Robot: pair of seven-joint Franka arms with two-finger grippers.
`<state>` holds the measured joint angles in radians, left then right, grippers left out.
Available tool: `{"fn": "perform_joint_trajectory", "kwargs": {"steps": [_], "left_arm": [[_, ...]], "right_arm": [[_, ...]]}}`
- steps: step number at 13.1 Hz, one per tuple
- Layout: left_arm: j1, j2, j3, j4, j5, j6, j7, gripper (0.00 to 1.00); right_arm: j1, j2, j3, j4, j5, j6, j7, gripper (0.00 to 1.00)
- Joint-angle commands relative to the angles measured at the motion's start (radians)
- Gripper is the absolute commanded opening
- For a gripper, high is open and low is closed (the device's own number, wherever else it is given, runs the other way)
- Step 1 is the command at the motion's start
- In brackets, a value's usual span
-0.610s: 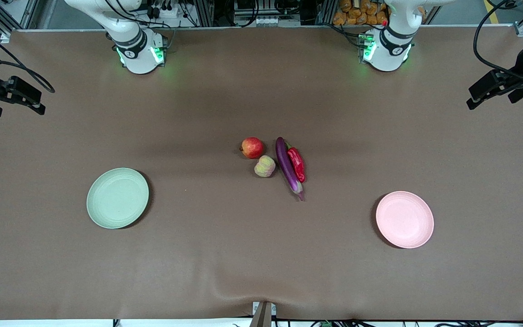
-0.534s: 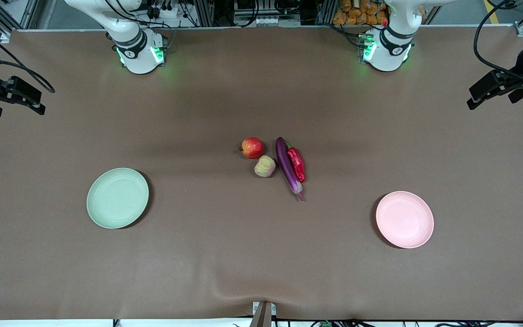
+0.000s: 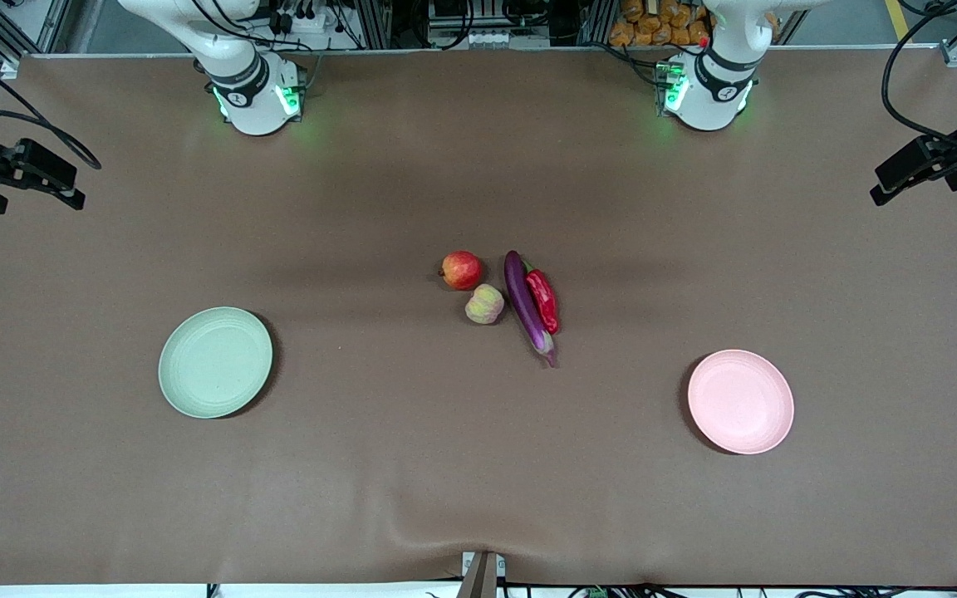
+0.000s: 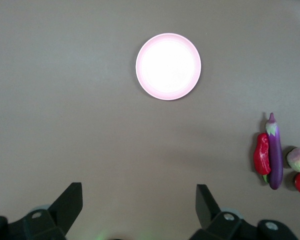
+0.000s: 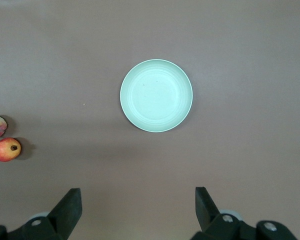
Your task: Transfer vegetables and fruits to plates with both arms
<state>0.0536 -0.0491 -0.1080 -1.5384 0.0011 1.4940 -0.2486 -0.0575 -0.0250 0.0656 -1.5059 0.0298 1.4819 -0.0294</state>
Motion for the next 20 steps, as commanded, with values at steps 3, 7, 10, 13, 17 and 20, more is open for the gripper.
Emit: {"fn": "perform_joint_trajectory", "kwargs": {"steps": [3, 7, 10, 13, 17, 20], "left_arm": [[0.003, 0.014, -0.012, 0.011, 0.025, -0.069, 0.028, 1.0], [-0.004, 0.008, -0.019, -0.058, 0.019, -0.066, 0.017, 1.0], [-0.004, 0.017, -0.082, -0.136, 0.002, 0.02, -0.052, 1.0], [-0.004, 0.018, -0.154, -0.29, 0.002, 0.222, -0.178, 1.0], [-0.015, 0.151, -0.243, -0.353, 0.0, 0.428, -0.37, 1.0], [-0.093, 0.302, -0.288, -0.348, 0.011, 0.52, -0.627, 1.0]], "right_arm": [[-0.008, -0.006, -0.001, -0.004, 0.022, 0.005, 0.012, 1.0], [-0.008, -0.006, -0.001, -0.004, 0.022, 0.005, 0.012, 1.0], [-0.008, -0.006, -0.001, -0.004, 0.022, 0.005, 0.012, 1.0], [-0.01, -0.006, -0.001, -0.004, 0.022, 0.005, 0.012, 1.0], [-0.008, -0.006, -0.001, -0.004, 0.022, 0.005, 0.011, 1.0], [-0.008, -0.006, -0.001, -0.004, 0.022, 0.005, 0.011, 1.0]]}}
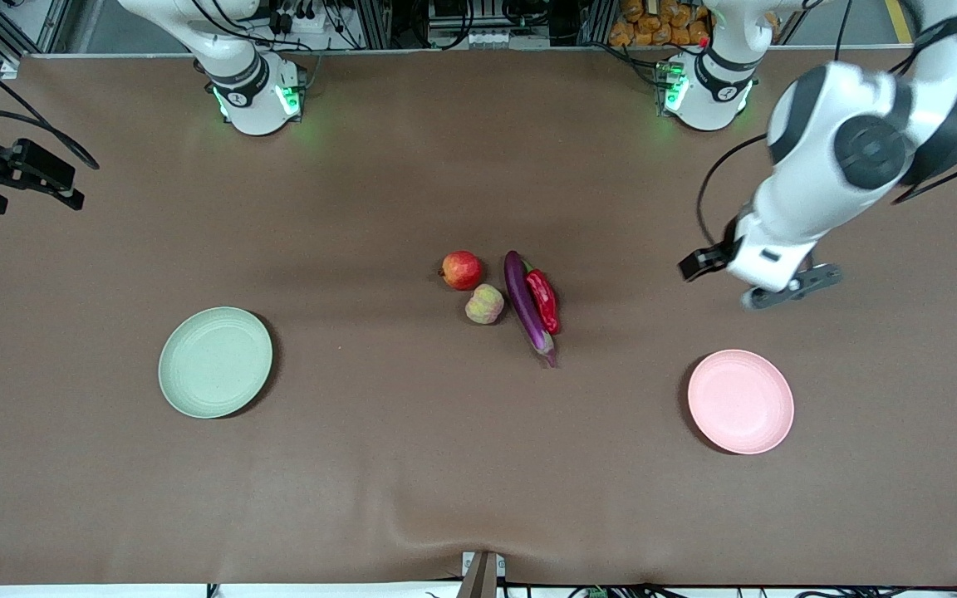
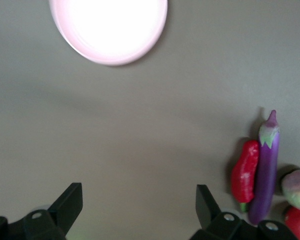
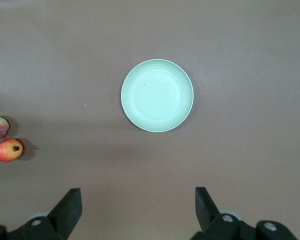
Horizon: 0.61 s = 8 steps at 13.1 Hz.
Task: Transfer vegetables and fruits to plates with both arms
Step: 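Reach the left gripper to the red chili pepper and grasp it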
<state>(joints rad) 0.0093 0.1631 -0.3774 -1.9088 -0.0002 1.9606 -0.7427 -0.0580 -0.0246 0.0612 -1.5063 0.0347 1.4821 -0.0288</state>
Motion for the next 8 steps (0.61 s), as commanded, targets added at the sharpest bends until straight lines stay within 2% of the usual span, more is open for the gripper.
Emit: {"fn": "perform_joint_trajectory", "kwargs": {"steps": [1, 4, 8], "left_arm": [[-0.083, 0.136, -0.018, 0.022, 0.014, 0.102, -0.192, 1.0], [-0.149, 0.274, -0.017, 0.023, 0.014, 0.228, -0.224, 1.0], [-0.218, 0.383, -0.014, 0.033, 0.017, 0.417, -0.285, 1.0]], "right_arm": [[-0.008, -0.006, 0.003, -0.003, 0.017, 0.004, 0.01, 1.0], [-0.008, -0.006, 0.003, -0.003, 0.017, 0.004, 0.01, 1.0], [-0.008, -0.006, 0.003, -0.003, 0.017, 0.004, 0.009, 1.0]]}}
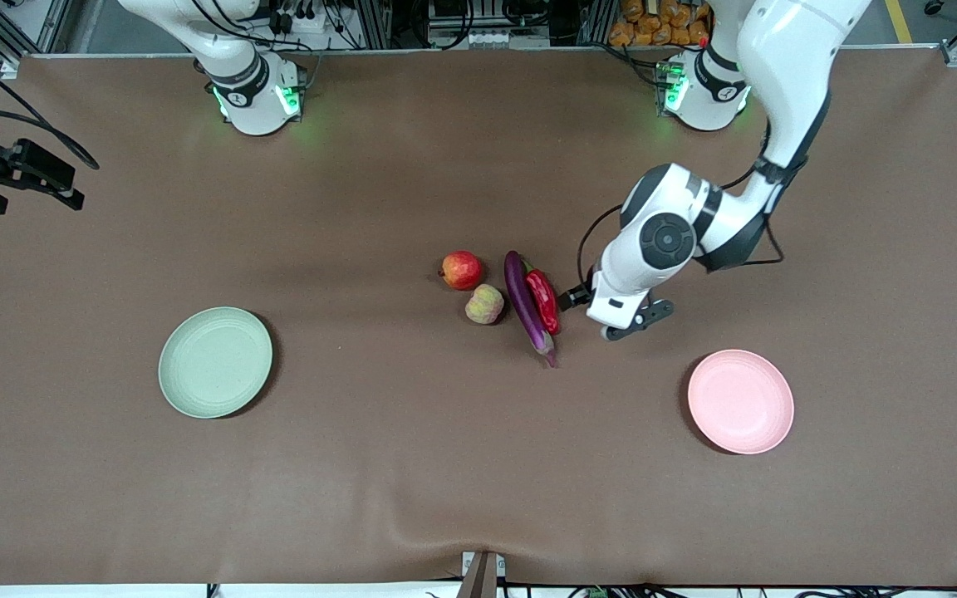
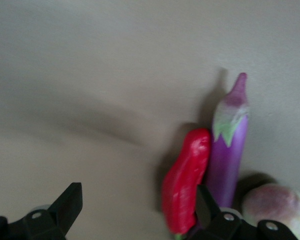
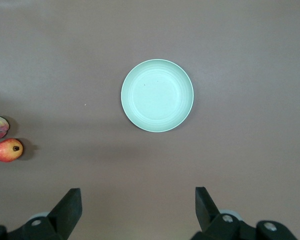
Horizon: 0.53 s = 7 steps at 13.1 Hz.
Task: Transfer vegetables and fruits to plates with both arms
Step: 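Reach the left gripper to the red chili pepper and grasp it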
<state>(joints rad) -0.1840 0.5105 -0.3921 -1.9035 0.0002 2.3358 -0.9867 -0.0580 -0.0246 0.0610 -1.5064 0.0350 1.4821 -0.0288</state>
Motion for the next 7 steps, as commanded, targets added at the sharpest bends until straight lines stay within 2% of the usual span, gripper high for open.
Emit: {"fn": "perform_joint_trajectory", "kwargs": {"steps": [1, 7], "left_arm": [[-0.032, 0.054, 0.002, 0.027, 0.026, 0.052, -0.041, 1.0], [-0.075, 0.132, 0.001, 0.026, 0.174, 0.115, -0.187, 1.0]], "right_arm": [[-0.008, -0.006, 0.003, -0.003, 0.017, 0.004, 0.009, 1.0], [-0.009, -0.006, 0.003, -0.003, 0.017, 0.004, 0.007, 1.0]]}}
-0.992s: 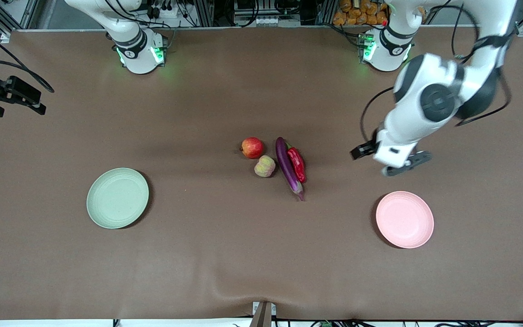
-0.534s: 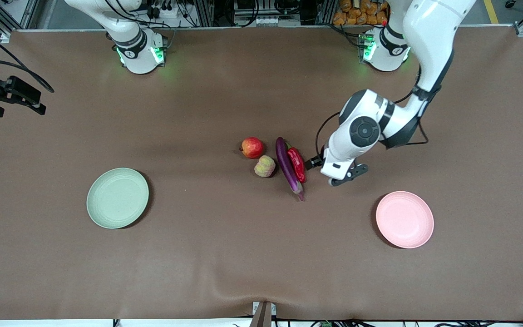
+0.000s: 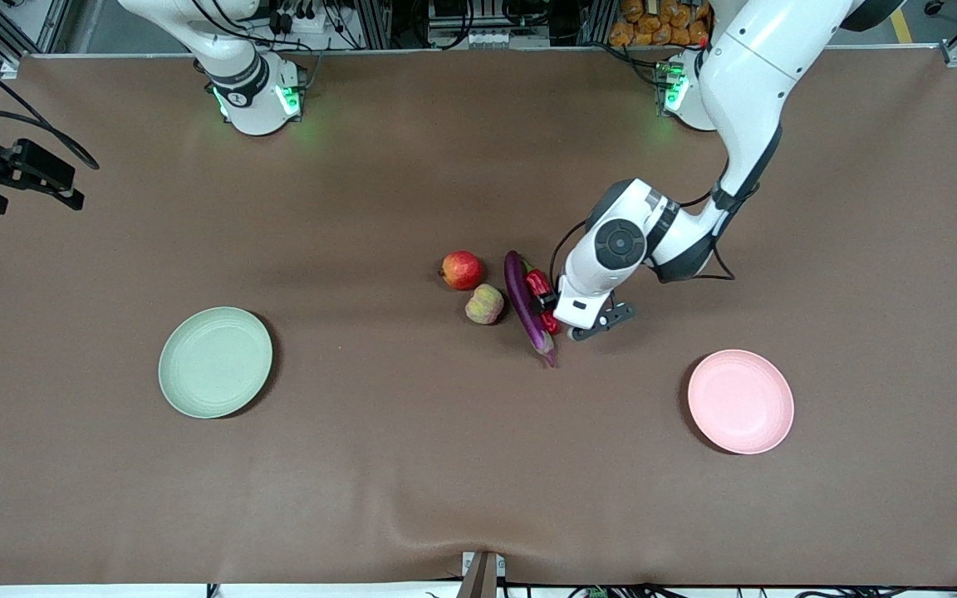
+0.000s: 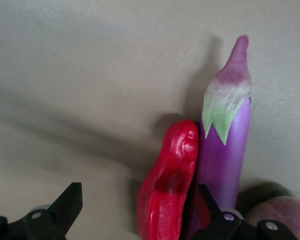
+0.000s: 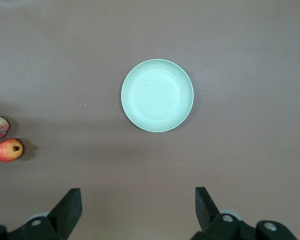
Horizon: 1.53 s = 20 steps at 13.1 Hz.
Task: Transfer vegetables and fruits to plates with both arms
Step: 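Reach the left gripper to the red chili pepper and grasp it, then carry the red pepper over the pink plate with the left gripper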
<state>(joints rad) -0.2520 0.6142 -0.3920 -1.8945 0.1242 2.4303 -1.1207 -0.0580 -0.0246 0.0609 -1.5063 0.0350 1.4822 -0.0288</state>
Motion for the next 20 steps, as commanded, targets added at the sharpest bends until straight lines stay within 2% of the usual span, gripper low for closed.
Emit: {"fn": "perform_joint_trajectory", "kwargs": {"steps": [1, 2, 3, 4, 5, 8, 10, 14, 17, 20], "left_arm": [[-0.009, 0.038, 0.001, 0.017, 0.061, 0.026, -0.06, 1.0], [-0.009, 0.044, 0.001, 0.017, 0.071, 0.033, -0.062, 0.91], [-0.009, 0.047, 0.001, 0.015, 0.077, 0.035, -0.062, 0.57], [-0.012, 0.05, 0.001, 0.015, 0.078, 0.035, -0.062, 0.18], [-0.013, 0.049, 0.001, 0.017, 0.078, 0.035, -0.062, 0.0], [0.006, -0.02, -0.001, 0.002, 0.08, 0.006, -0.054, 0.0], [0.039, -0.114, -0.001, 0.012, 0.08, -0.148, -0.024, 0.0], [0.18, -0.264, -0.007, 0.015, 0.078, -0.411, 0.213, 0.0], [0.314, -0.301, -0.007, 0.028, 0.08, -0.455, 0.376, 0.0], [0.469, -0.251, 0.001, 0.09, 0.08, -0.439, 0.572, 0.0]], "right_arm": [[-0.009, -0.006, 0.004, -0.003, 0.017, 0.004, 0.007, 1.0], [-0.009, -0.006, 0.004, -0.003, 0.017, 0.006, 0.007, 1.0], [-0.009, -0.006, 0.004, -0.003, 0.017, 0.006, 0.007, 1.0], [-0.008, -0.006, 0.004, -0.003, 0.017, 0.004, 0.007, 1.0], [-0.008, -0.006, 0.004, -0.003, 0.017, 0.006, 0.007, 1.0], [-0.008, -0.006, 0.004, -0.003, 0.017, 0.004, 0.007, 1.0], [-0.008, -0.006, 0.004, -0.003, 0.019, 0.006, 0.007, 1.0], [-0.008, -0.006, 0.004, -0.003, 0.019, 0.004, 0.009, 1.0], [-0.009, -0.005, 0.004, -0.003, 0.017, 0.018, 0.009, 1.0], [-0.011, 0.044, 0.004, -0.002, 0.009, 0.049, 0.004, 1.0]]}}
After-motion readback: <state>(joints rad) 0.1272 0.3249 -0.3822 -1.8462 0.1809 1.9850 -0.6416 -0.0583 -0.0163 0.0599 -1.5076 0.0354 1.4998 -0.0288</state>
